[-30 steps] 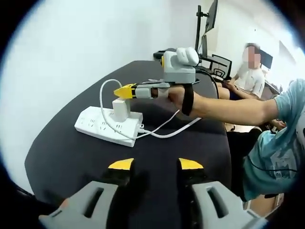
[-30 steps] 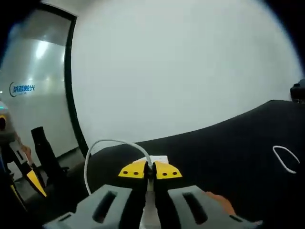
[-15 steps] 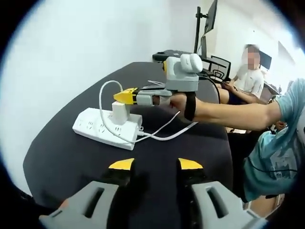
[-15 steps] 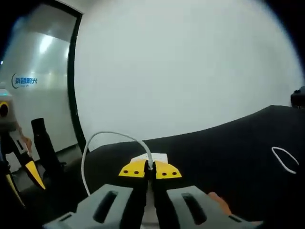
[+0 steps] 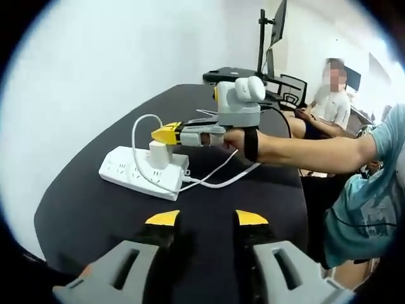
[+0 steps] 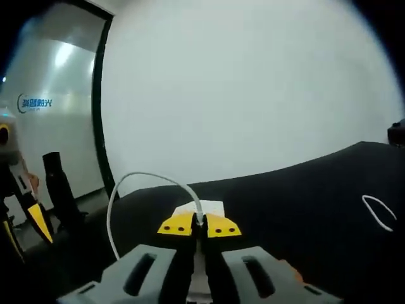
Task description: Connect the charging cable to the phone, plug the charger into the socket, and turn on the power strip switch to charge the phone.
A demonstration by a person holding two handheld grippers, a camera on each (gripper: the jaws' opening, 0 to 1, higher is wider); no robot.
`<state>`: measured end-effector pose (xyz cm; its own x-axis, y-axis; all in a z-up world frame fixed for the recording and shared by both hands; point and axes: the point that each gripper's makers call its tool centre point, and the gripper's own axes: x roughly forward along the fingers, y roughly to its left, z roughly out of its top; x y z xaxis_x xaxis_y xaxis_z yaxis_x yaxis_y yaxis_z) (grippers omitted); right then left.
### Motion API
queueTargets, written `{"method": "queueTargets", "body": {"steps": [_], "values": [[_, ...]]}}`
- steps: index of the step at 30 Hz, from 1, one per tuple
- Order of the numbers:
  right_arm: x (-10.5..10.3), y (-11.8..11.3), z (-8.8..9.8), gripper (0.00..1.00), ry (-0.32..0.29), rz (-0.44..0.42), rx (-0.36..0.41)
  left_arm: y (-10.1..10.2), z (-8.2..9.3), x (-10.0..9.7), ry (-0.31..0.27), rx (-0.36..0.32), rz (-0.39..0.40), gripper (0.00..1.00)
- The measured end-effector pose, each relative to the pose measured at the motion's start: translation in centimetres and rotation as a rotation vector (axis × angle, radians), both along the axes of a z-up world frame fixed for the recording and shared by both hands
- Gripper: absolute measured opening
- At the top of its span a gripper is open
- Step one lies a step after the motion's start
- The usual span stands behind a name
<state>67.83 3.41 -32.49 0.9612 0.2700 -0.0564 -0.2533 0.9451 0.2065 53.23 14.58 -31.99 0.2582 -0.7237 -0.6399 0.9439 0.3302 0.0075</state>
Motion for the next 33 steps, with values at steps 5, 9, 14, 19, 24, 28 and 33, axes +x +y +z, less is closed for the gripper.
{"method": "queueTargets", "body": {"steps": [5,9,14,19,24,28,33], "values": [[-0.9,0.1,0.7,0.05,-0.021,0.029,-0.105,0.1,0.0,-0.7,0.004,0.008,0.009,0.28],[-0.7,0.0,1.4,0.17,-0.003,0.071,-0.086,0.5,0.3,-0.8,-0.003,0.032,0.019,0.28],[-1.2,-1.7,2.8,0.23,0.014,0.077,-0.13,0.2,1.7,-0.9,-0.017,0.025,0.038,0.28],[-3.5,-4.2,5.0,0.23,-0.005,0.102,-0.143,-0.7,3.4,-1.5,-0.039,0.019,0.046,0.28],[-6.4,-6.3,5.7,0.21,0.076,0.199,-0.175,-2.1,3.6,-2.3,-0.047,0.071,0.039,0.31],[-8.9,-8.0,6.4,0.25,0.078,0.243,-0.242,-2.9,3.7,-2.9,-0.05,0.088,0.034,0.34],[-12.7,-11.4,8.7,0.4,0.028,0.323,-0.335,-4.1,4.0,-3.8,-0.065,0.06,0.023,0.41]]}}
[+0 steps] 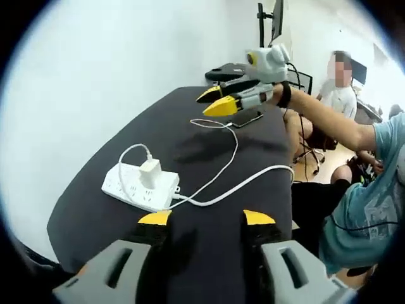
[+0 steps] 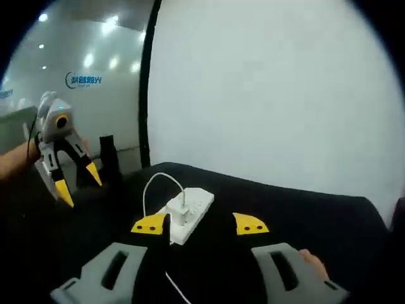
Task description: Connect the charging cable to the phone, plug the charger into the socket, and turn on the power strip switch to charge the phone.
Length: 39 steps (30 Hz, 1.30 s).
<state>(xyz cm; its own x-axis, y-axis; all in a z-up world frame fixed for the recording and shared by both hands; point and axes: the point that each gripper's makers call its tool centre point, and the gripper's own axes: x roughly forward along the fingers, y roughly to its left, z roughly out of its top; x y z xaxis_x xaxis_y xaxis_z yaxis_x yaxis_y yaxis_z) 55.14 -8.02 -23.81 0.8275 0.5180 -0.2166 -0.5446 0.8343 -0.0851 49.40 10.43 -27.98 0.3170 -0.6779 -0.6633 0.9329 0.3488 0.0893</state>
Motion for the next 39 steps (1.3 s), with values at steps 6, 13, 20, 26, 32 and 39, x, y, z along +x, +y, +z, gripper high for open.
{"method": "queueTargets", "body": {"steps": [6,13,20,26,32,39], "values": [[-4.3,-3.2,1.7,0.62,0.008,0.12,-0.009,-0.6,0.2,-0.5,-0.006,-0.015,0.0,0.49],[-9.6,-7.3,2.9,0.87,-0.003,0.225,0.03,-1.0,0.6,-1.3,0.001,-0.051,0.016,0.5],[-13.0,-12.4,1.1,0.93,0.077,0.206,-0.058,-0.9,0.0,-2.5,0.013,-0.044,0.01,0.5],[-14.9,-15.4,-0.9,0.93,0.127,0.159,-0.116,-0.8,-0.9,-3.3,0.014,-0.048,0.018,0.51],[-15.9,-18.4,-2.2,0.93,0.138,0.093,-0.112,-0.3,-1.8,-4.2,-0.002,-0.066,0.038,0.63],[-15.4,-22.2,-3.4,0.93,0.151,0.039,-0.11,0.8,-1.8,-4.1,-0.042,-0.125,0.097,0.75]]}}
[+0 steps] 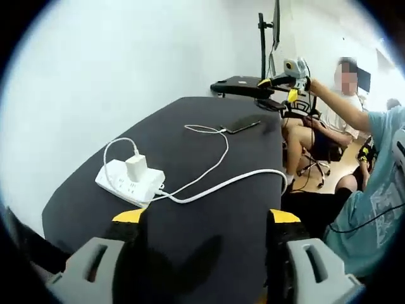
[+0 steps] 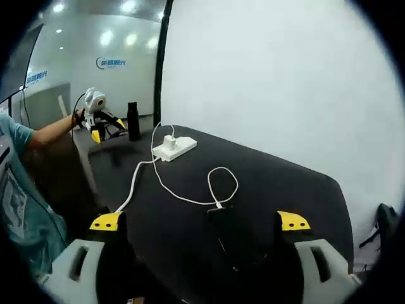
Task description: Connect the charging cable to the phone, plug the charger into the socket, and turn on the power strip switch to charge the phone.
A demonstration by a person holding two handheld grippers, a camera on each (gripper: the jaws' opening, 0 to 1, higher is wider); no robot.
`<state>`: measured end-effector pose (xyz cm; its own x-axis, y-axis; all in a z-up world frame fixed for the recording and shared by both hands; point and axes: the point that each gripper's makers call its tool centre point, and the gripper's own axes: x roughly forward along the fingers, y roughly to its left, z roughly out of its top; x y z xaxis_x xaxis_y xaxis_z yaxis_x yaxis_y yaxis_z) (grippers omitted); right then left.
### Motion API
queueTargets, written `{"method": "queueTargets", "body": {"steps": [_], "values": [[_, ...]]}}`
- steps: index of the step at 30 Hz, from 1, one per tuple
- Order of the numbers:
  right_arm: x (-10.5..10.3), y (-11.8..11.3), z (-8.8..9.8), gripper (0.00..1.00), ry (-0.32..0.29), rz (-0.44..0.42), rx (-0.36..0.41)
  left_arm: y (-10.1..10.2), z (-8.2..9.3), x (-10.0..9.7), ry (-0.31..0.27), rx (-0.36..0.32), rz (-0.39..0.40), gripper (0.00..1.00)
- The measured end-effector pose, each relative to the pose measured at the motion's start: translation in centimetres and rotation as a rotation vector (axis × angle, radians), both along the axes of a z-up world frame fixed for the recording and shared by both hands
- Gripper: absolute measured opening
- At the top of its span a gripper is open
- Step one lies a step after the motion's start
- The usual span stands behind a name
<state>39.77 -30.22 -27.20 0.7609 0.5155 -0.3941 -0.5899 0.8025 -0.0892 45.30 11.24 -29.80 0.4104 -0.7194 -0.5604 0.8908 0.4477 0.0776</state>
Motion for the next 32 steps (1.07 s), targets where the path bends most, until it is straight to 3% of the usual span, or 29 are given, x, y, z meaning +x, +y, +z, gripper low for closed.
{"method": "queueTargets", "body": {"steps": [5,13,17,20,25,27,32], "values": [[-0.2,-2.1,-0.7,0.93,0.013,-0.022,-0.01,1.4,-0.2,-1.0,-0.001,-0.04,0.051,0.87],[-1.1,-5.9,-1.3,0.92,0.024,-0.058,-0.017,3.6,-1.1,-3.8,-0.021,-0.077,0.132,0.96],[-1.5,-6.1,-1.6,0.92,0.024,-0.055,-0.014,4.7,-1.8,-4.3,-0.017,-0.076,0.158,0.96],[-0.9,-7.4,-1.9,0.92,0.034,-0.069,-0.029,4.3,-2.2,-5.0,-0.015,-0.096,0.182,0.96],[-1.2,-5.9,-2.4,0.92,0.035,-0.074,-0.013,4.3,-3.0,-5.2,-0.009,-0.084,0.181,0.96],[-0.3,-6.2,-2.6,0.92,0.04,-0.074,-0.014,4.6,-2.9,-4.8,-0.009,-0.088,0.179,0.96],[1.3,-4.2,-3.3,0.92,0.052,-0.058,-0.02,4.3,-2.5,-3.8,-0.025,-0.127,0.153,0.96]]}}
